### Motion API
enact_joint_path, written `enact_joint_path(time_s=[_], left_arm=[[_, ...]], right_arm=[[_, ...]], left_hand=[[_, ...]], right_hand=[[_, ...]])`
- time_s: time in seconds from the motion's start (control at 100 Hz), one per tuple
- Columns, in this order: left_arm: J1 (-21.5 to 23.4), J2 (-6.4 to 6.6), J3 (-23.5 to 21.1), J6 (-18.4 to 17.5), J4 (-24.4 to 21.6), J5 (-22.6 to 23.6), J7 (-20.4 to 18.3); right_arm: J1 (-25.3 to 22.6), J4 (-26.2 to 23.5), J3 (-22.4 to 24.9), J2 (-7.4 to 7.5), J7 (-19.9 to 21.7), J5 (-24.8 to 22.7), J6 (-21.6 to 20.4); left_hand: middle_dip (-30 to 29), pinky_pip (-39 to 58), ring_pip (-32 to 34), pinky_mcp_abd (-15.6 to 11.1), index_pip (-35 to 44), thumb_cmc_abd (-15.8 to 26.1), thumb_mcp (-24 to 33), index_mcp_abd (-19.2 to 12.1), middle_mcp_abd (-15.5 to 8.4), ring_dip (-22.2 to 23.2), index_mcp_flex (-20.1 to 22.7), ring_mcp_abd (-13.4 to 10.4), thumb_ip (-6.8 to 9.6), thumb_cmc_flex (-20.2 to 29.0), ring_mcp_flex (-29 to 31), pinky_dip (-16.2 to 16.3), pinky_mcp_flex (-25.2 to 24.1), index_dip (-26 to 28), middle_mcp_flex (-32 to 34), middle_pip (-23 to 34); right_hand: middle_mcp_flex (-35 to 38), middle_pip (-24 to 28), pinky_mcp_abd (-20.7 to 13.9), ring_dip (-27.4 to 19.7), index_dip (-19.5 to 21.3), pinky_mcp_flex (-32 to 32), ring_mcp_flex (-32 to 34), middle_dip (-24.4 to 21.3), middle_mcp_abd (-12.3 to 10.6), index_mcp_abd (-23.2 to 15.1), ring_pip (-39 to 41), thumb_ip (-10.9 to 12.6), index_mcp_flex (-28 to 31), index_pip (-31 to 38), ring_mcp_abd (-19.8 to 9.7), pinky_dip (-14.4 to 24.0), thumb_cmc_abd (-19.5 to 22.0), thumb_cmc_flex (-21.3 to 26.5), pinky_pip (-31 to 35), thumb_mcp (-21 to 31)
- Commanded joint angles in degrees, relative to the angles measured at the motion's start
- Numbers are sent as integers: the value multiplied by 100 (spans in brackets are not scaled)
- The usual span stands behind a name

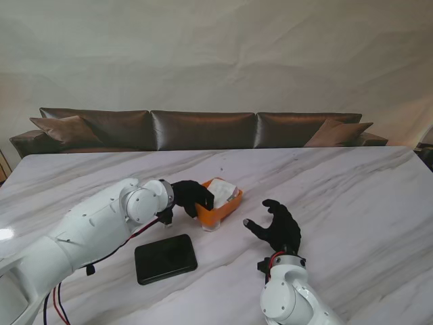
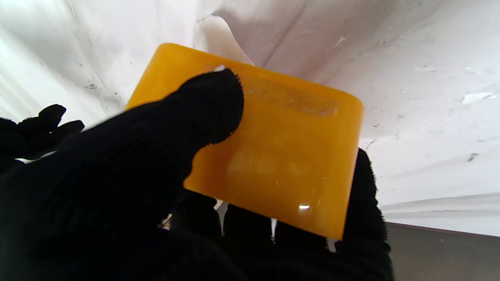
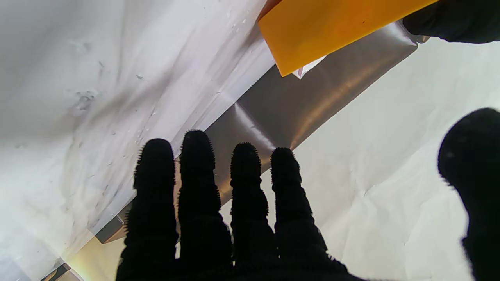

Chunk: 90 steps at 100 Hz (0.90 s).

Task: Refill a tissue box and feed the first sheet

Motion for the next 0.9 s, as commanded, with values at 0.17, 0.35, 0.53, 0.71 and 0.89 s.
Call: enact_joint_path(time_s=[0.17, 0.35, 0.53, 0.71, 0.89], left_arm=[[299, 34, -332, 47, -119, 241, 292], [603, 93, -732, 24, -346, 434, 578], [987, 163, -1232, 41, -668, 653, 844], [1790, 137, -2113, 228, -1269, 763, 1548], [2599, 126, -2778, 711, -2068, 627, 1776]], right_arm=[[29, -22, 18, -10, 191, 49, 49], [95, -35, 6, 12, 272, 5, 84], [190, -83, 34, 93, 583, -42, 86], [503, -62, 98, 249, 1059, -298, 12], [954, 124, 109, 374, 1553, -430, -128]], left_hand=[[-927, 907, -598, 63, -459, 347, 343, 1, -214, -607, -183, 16, 40, -227, -427, -278, -684, -807, -623, -129], [-1932, 483, -1138, 184, -903, 222, -24, 115, -197, -1039, -277, 65, -203, -872, -662, -487, -978, -1425, -1091, -260], [-2256, 205, -1469, 299, -1263, 90, -388, 342, -49, -1266, -586, 243, -664, -1967, -965, -623, -1157, -1710, -1519, -606], [-2178, 433, -1342, 520, -1556, 1249, -1589, 735, 238, -1153, -584, 503, -520, -2479, -1010, -522, -881, -1841, -1616, -559], [-1923, 1748, -780, 181, -1735, 2924, -3498, 1270, 642, -817, -299, 1037, -65, -2184, -675, 161, 53, -1908, -1375, -422]], right_hand=[[613, -642, -347, -636, -96, 67, 189, -624, 390, 189, -788, -80, 344, -23, -107, -156, -194, -68, -127, 26], [691, -981, -424, -1275, -239, 76, 203, -1185, 480, 379, -1376, -128, 406, -141, -186, -575, -243, -171, -257, 81], [480, -1094, -502, -1480, -310, -94, -33, -1431, 529, 431, -1611, -164, 282, -193, -219, -867, -101, -303, -433, 16], [432, -1065, -562, -1522, -325, -148, -50, -1504, 451, 399, -1665, -191, 232, -183, -314, -970, 8, -453, -520, -3], [439, -1014, -567, -1532, -321, -160, -22, -1525, 412, 370, -1666, -199, 226, -125, -343, -1025, 82, -525, -546, 0]])
